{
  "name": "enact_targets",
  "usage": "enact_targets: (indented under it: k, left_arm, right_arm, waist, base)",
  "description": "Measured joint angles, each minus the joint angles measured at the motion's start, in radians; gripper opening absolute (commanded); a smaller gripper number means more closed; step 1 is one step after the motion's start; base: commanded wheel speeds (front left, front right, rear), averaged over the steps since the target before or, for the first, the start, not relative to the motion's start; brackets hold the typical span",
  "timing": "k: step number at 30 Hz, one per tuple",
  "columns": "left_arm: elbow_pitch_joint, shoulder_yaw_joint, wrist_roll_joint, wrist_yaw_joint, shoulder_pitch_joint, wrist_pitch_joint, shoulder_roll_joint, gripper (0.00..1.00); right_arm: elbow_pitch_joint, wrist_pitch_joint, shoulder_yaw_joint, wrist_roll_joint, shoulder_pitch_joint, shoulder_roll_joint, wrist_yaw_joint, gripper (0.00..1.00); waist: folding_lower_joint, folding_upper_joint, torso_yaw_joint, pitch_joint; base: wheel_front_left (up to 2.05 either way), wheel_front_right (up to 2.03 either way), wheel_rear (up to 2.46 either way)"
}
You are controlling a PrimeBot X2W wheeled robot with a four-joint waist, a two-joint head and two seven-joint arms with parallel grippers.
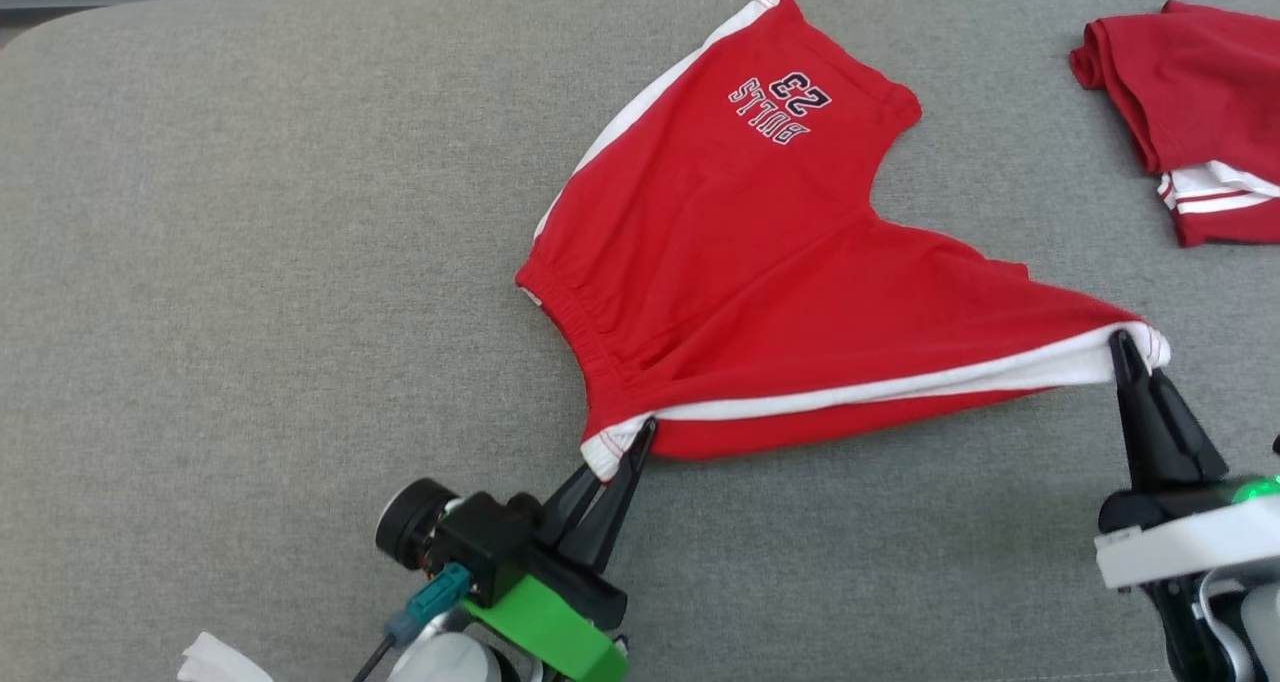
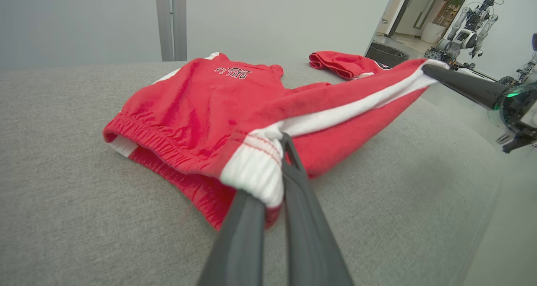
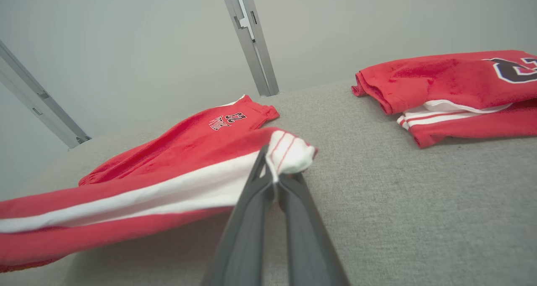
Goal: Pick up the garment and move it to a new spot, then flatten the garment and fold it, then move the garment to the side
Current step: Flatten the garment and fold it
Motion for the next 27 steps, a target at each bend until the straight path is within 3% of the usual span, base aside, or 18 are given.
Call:
enact_targets:
  k: [6,12,18,27]
  left_arm:
    - [0.012,0.028,-0.002,0.000,-0.105,0.000,-0.037,0.00]
    - [0.043,0.091,-0.005,0.000,-0.218,0.000,-0.083,0.00]
    - [0.077,0.154,-0.020,0.000,-0.301,0.000,-0.116,0.00]
    - [0.100,0.140,-0.063,0.000,-0.387,0.000,-0.123,0.00]
  right_arm:
    - [0.044,0.000,0.046,-0.017,-0.201,-0.072,0.000,0.00]
    - [0.187,0.020,0.153,-0.030,-0.516,-0.136,0.000,0.00]
    - [0.376,0.045,0.250,-0.026,-0.799,-0.141,0.000,0.00]
    - [0.699,0.059,0.391,-0.034,-1.095,-0.095,0.000,0.00]
  waist:
    - [0.0000,0.0000,0.016,0.039]
    - [0.0000,0.0000,0.044,0.099]
    - [0.0000,0.0000,0.081,0.172]
    - [0.0001,0.0000,0.142,0.271]
  base:
    - [0.00,0.00,0.00]
    - [0.00,0.00,0.00]
    - [0.00,0.00,0.00]
    - [0.00,0.00,0.00]
